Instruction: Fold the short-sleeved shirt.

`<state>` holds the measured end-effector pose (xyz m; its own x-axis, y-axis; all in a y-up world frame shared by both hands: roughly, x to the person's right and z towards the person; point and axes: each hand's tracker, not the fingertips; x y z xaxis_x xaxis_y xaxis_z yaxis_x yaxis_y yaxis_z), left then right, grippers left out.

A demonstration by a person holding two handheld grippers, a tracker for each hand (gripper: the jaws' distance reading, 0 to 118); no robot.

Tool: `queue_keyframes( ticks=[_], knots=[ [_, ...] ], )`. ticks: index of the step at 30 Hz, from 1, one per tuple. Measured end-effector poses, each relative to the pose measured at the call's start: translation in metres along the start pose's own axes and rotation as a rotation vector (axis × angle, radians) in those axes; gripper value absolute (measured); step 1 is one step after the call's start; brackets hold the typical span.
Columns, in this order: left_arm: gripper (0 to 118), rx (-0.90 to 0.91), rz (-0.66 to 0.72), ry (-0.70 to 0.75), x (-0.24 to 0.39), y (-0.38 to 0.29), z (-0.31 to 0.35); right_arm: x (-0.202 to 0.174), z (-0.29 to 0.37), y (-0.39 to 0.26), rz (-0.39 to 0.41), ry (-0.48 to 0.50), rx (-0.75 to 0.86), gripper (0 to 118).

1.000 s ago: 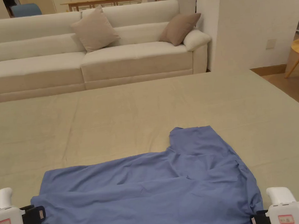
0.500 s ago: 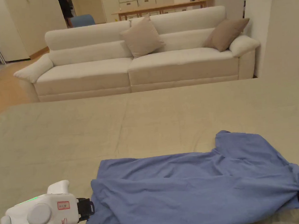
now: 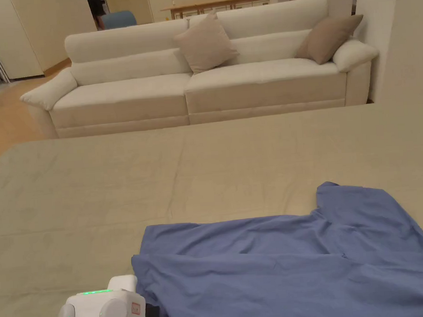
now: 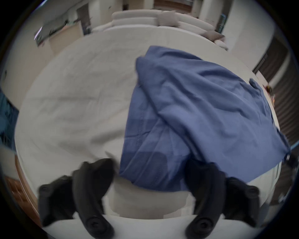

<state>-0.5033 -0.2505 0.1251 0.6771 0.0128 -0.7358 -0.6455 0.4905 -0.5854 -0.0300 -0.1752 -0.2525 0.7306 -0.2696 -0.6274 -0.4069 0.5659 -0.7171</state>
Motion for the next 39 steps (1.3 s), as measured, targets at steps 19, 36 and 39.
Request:
queue_keyframes(
  ticks=[19,36,39],
  knots=[
    [5,0.152,0.122,-0.131,-0.026,-0.037,0.155,0.002,0.121,-0.009,0.120,0.023,0.069,9],
    [70,-0.043,0.355,-0.066,-0.045,-0.117,0.115,0.035,0.078,-0.082,0.122,-0.119,-0.070,93],
    [100,0.219,0.333,-0.095,-0.052,-0.080,0.179,0.018,0.141,-0.041,0.073,-0.069,0.233,113]
  ],
)
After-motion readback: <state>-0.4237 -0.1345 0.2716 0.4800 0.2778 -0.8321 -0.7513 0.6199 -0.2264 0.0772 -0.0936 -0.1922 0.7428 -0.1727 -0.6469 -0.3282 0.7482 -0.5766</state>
